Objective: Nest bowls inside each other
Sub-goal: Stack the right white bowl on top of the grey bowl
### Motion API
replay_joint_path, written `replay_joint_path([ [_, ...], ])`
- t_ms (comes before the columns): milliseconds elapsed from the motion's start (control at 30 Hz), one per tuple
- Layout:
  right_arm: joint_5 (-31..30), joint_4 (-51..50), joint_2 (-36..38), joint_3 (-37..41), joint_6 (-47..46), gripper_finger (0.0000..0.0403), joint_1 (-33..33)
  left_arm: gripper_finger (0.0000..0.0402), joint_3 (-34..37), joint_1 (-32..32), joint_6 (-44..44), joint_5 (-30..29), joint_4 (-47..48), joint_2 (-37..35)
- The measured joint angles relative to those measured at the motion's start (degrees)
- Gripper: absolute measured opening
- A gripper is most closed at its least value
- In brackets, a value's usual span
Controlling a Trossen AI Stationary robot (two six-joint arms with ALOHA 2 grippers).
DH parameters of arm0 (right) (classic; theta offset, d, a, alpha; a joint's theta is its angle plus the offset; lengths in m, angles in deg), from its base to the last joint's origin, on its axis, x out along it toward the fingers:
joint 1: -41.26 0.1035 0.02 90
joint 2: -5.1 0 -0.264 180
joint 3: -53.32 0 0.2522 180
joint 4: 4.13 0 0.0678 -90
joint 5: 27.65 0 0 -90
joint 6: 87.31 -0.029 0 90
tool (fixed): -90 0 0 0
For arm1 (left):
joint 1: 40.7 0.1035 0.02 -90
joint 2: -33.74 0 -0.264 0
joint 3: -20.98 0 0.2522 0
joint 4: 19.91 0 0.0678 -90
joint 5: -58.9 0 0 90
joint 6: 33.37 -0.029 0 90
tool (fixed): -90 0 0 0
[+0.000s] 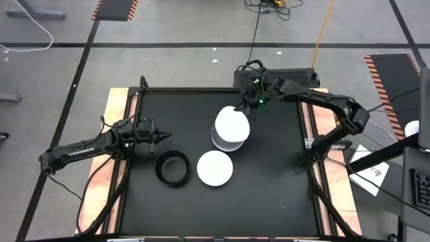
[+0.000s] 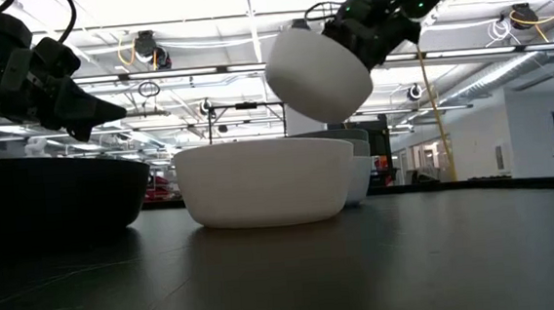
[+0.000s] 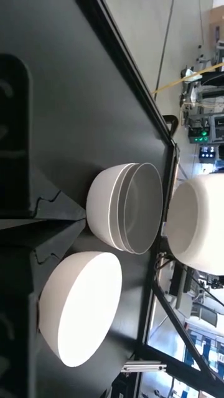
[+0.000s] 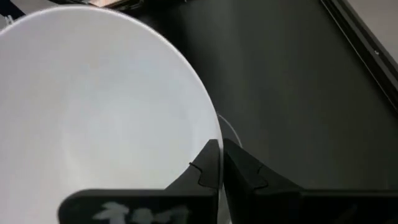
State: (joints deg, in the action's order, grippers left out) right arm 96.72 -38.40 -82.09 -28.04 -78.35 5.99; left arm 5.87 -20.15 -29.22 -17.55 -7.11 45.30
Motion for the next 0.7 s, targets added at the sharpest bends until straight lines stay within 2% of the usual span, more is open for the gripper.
replay_joint_path([
  [233,-0.7,-0.7,-5.3,-3.3,1.1,0.0,-0.3,0.0007,0.0,0.0,-0.5,0.0,0.2,0.0],
  [433,-6.0,-11.5,-9.1,-10.5,5.7,0.0,-0.2,0.0007,0.0,0.0,-0.5,0.0,0.2,0.0],
  [700,-8.9,-17.8,-11.4,-14.8,5.9,0.0,2.5,0.0007,0.0,0.0,-0.8,0.0,0.2,0.0],
])
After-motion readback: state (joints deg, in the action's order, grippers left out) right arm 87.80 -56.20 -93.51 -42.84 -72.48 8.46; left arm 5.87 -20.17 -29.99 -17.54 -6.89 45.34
